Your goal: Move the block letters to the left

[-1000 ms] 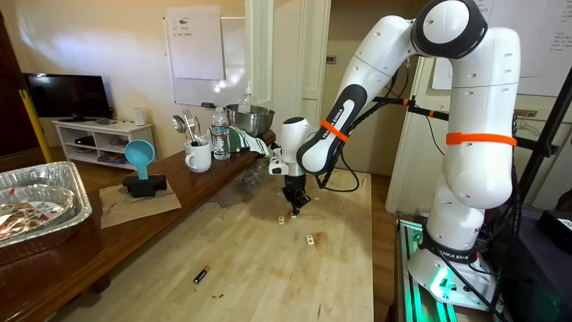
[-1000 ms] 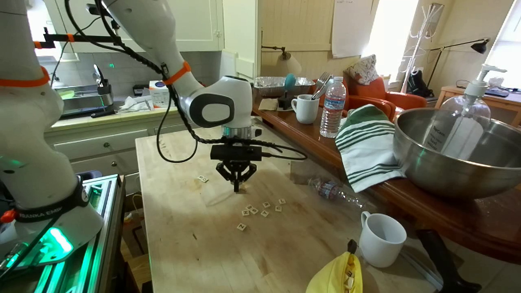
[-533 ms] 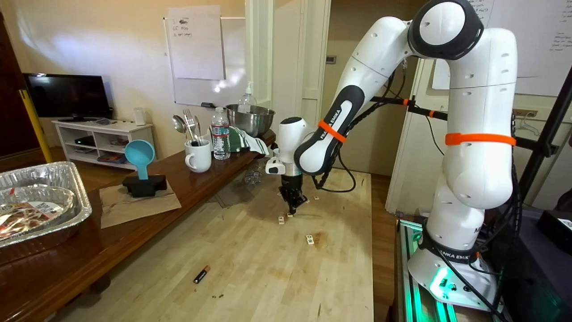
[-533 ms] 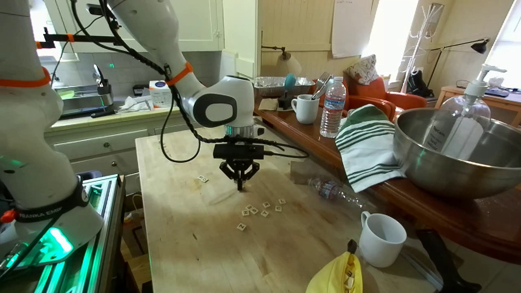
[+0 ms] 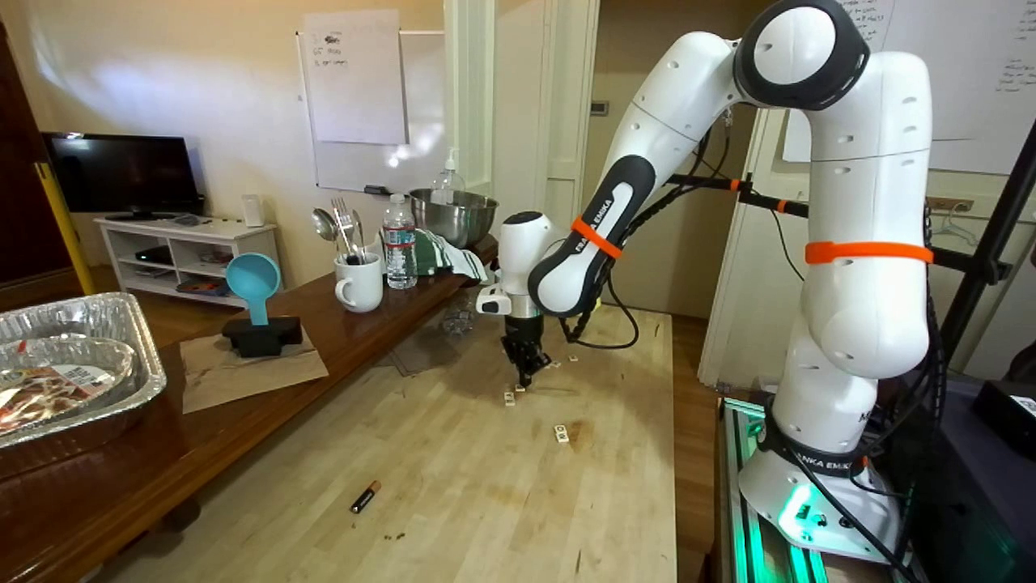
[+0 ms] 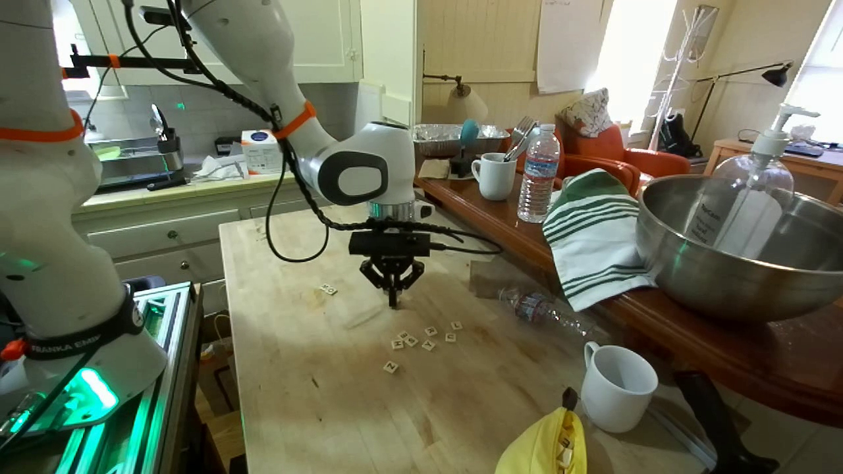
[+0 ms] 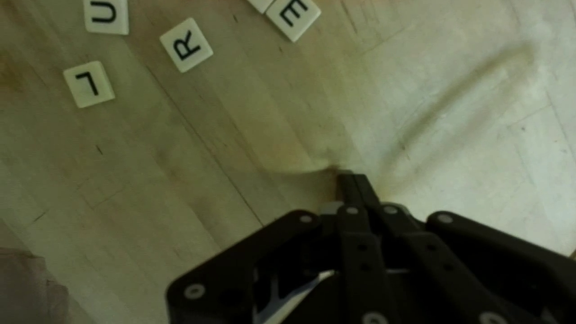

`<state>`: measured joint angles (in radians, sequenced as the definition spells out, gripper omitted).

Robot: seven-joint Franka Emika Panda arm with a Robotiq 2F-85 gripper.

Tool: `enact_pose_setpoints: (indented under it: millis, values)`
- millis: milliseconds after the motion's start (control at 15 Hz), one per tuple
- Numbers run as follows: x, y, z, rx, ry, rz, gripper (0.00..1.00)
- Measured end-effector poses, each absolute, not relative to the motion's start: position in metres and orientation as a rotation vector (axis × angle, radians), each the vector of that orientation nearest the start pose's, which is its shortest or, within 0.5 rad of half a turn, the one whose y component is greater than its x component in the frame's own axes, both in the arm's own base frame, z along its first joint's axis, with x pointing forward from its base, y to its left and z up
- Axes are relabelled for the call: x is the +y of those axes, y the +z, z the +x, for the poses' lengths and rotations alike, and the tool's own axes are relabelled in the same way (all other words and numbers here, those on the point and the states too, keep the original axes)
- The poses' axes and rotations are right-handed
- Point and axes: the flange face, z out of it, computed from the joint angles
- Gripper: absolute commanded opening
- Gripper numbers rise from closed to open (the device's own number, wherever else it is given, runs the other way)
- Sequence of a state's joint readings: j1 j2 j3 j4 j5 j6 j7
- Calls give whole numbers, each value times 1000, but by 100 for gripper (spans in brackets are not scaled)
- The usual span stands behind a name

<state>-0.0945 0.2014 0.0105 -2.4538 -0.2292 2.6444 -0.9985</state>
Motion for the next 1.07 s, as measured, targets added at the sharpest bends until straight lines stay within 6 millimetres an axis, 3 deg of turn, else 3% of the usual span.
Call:
enact_pose_setpoints:
  millis: [1067]
  values:
    - [-30,217,486,-1677,93,-2760,0]
